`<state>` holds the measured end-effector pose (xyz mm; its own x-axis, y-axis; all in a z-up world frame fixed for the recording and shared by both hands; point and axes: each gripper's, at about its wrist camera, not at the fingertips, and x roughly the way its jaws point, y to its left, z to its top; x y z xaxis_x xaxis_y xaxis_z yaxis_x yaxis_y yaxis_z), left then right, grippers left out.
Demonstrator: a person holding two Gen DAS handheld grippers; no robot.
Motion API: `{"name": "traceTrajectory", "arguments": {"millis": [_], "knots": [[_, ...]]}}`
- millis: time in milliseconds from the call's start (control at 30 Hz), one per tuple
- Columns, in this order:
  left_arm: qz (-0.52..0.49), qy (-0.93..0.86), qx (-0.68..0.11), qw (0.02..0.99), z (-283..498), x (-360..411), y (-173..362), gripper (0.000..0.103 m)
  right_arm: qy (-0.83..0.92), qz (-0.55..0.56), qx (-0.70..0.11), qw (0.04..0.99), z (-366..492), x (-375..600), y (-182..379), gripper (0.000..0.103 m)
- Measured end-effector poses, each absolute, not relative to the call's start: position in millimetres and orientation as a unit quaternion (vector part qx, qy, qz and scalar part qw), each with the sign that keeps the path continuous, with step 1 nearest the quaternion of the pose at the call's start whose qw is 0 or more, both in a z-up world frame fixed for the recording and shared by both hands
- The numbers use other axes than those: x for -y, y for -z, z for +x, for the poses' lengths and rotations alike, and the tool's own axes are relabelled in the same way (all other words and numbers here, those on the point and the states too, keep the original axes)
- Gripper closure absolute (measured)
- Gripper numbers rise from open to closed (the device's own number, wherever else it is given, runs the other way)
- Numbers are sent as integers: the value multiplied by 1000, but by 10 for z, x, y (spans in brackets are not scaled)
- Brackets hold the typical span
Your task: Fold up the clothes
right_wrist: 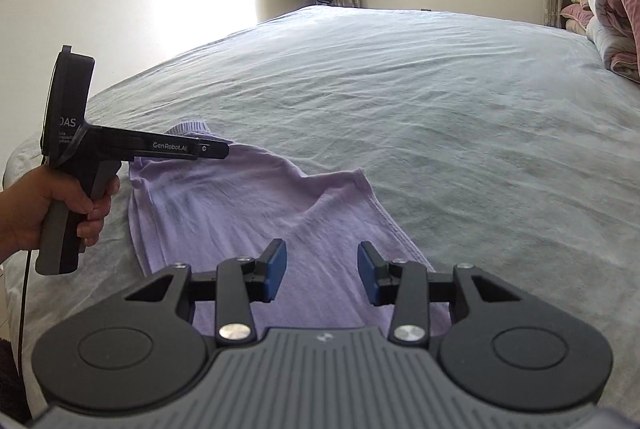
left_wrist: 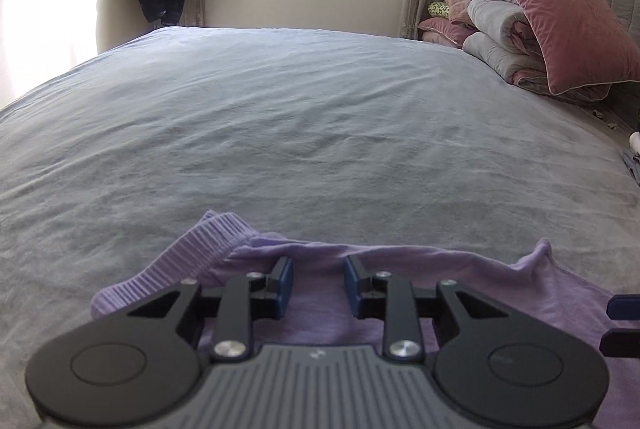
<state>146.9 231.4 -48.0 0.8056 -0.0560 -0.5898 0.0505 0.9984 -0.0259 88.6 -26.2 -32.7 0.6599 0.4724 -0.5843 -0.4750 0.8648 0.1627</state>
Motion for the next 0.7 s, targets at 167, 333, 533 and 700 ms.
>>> {"name": "traceTrajectory", "arguments": {"millis": [167,333,533,700], "knots": [[-10,17,-300,954,1484,-2522,577,75,-249,-12,-335,909,1339,-113,465,78],[-7,17,-292,956,1510,-2566,600,78,-208,-18,-333,920,1744,-217,544,88],[-4,14,-291,957,1502,-2558,539,75,-180,4,-340,923,1928,-171,505,85],[-9,11,-275,961,1281,-2565,337,54,-172,30,-327,929,1684,27,327,67]]}}
